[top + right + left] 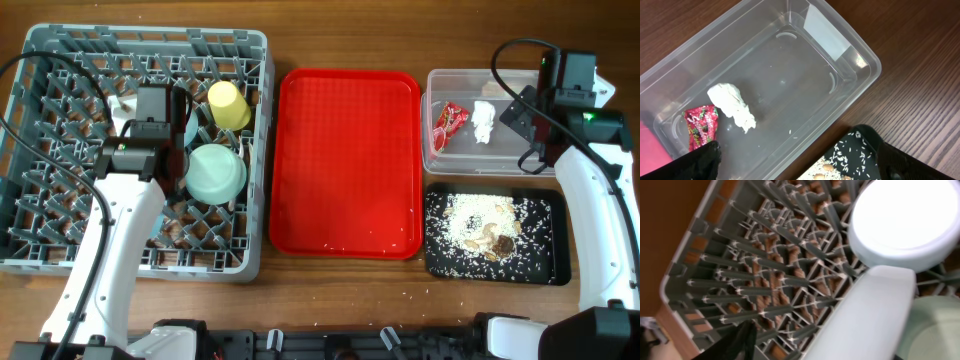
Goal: Sort waste into correct bins and load items into the dishwasher rack
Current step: 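Stand the plate upright in the rack slots and release it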
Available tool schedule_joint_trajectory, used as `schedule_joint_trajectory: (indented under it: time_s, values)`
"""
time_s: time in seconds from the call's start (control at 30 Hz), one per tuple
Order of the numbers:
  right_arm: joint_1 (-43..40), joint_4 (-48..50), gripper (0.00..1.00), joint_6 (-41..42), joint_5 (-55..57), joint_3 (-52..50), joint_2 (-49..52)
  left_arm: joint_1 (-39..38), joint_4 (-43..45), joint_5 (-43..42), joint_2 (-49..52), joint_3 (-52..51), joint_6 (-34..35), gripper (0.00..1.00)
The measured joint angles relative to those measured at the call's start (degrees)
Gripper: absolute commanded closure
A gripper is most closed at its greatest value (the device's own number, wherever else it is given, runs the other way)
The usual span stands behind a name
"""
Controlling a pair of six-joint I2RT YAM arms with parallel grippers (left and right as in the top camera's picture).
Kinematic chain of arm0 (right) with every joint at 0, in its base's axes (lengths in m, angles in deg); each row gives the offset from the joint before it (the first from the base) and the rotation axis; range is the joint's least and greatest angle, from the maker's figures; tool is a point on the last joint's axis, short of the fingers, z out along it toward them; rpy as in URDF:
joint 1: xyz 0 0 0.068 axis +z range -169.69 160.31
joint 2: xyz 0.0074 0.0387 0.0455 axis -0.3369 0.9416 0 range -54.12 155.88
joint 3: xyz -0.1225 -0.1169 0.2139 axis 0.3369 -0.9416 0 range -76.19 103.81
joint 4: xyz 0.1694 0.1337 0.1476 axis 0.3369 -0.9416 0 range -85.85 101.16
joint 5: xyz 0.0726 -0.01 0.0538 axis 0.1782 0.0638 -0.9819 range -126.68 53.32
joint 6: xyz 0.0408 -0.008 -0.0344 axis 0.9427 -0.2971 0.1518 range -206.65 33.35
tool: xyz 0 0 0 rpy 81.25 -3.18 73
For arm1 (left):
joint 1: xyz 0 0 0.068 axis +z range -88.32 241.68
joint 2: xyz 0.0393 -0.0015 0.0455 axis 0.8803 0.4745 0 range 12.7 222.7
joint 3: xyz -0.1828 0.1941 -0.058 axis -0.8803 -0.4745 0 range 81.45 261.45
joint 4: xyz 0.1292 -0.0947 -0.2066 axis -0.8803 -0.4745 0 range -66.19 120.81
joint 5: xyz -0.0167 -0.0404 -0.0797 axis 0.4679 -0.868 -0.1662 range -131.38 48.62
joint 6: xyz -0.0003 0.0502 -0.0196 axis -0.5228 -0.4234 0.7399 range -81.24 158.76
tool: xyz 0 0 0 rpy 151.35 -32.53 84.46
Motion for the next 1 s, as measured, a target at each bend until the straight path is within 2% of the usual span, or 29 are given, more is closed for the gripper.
schedule_joint_trajectory:
  time_s: [0.23,0.37,0.47,0.6,0.67,0.87,0.9,0.97,1.0]
  values:
    - [0.0,0.0,0.00,0.0,0.0,0.0,0.0,0.2,0.0,-4.8,-0.5,0.0,0.1,0.37]
    - [0.0,0.0,0.00,0.0,0.0,0.0,0.0,0.3,0.2,-5.6,-0.6,0.0,1.7,0.41]
    - [0.0,0.0,0.00,0.0,0.0,0.0,0.0,0.3,3.2,-5.6,-1.2,-1.6,2.1,0.38]
    - [0.0,0.0,0.00,0.0,0.0,0.0,0.0,0.3,3.7,-6.5,-1.5,-2.4,2.2,0.38]
    - [0.0,0.0,0.00,0.0,0.0,0.0,0.0,0.3,3.9,-6.6,-1.6,-2.5,2.2,0.34]
    - [0.0,0.0,0.00,0.0,0.0,0.0,0.0,0.3,4.6,-6.9,-1.7,-3.3,2.5,0.34]
    - [0.0,0.0,0.00,0.0,0.0,0.0,0.0,0.3,5.0,-6.8,-1.8,-4.0,2.6,0.32]
    - [0.0,0.0,0.00,0.0,0.0,0.0,0.0,0.3,5.4,-6.7,-2.1,-5.6,2.6,0.17]
    - [0.0,0.0,0.00,0.0,0.0,0.0,0.0,0.3,5.5,-6.7,-2.1,-5.8,2.8,0.16]
